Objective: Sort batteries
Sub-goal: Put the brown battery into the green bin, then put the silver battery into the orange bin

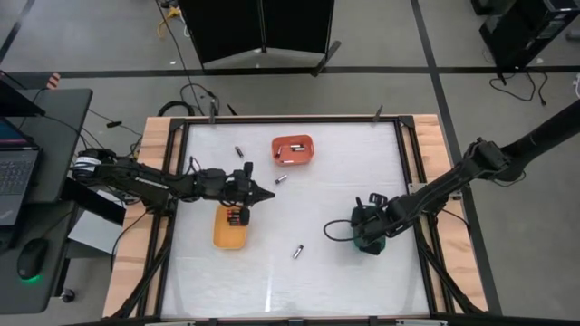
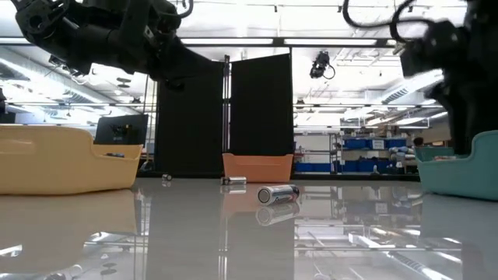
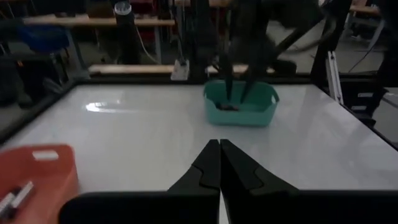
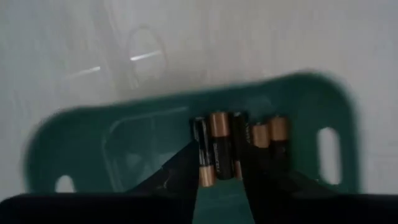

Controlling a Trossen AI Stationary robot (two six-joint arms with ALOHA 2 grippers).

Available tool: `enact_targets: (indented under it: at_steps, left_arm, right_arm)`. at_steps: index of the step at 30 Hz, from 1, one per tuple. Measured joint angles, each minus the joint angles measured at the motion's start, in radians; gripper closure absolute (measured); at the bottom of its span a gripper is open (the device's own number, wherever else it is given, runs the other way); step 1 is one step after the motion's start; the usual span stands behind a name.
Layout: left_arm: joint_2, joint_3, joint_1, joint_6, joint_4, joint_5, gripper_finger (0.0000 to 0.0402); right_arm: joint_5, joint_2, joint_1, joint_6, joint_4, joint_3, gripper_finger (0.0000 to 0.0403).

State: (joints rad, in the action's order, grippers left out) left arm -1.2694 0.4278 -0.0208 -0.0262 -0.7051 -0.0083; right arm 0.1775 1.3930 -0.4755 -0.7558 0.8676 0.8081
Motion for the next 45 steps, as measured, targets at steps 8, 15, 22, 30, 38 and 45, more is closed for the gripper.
enact_targets:
  at_steps: [8,15,22,30,38,45]
  left_arm:
    - [0.0,0.035,-0.086,-0.062,0.215,-0.076,0.0396]
    - [0.0,0.051,-0.151,-0.091,0.263,-0.15,0.0396]
    - [0.0,0.051,-0.164,-0.11,0.284,-0.193,0.0396]
    - [0.0,0.051,-0.164,-0.108,0.3,-0.201,0.0396]
    - [0.0,0.051,-0.164,-0.106,0.351,-0.201,0.0396]
    - [0.0,0.051,-0.164,-0.082,0.368,-0.201,0.0396]
  right_arm:
    - [0.042,-0.002,0.031,0.123,0.02,0.118,0.0259]
    - [0.042,0.016,0.088,0.337,-0.261,0.13,0.026]
    - [-0.068,0.142,0.125,0.519,-0.572,0.131,0.0261]
    - [-0.174,0.349,0.159,0.672,-0.634,0.262,0.0258]
    - [-0.25,0.49,0.173,0.751,-0.577,0.392,0.0254]
    - [-0.261,0.537,0.173,0.794,-0.555,0.393,0.0256]
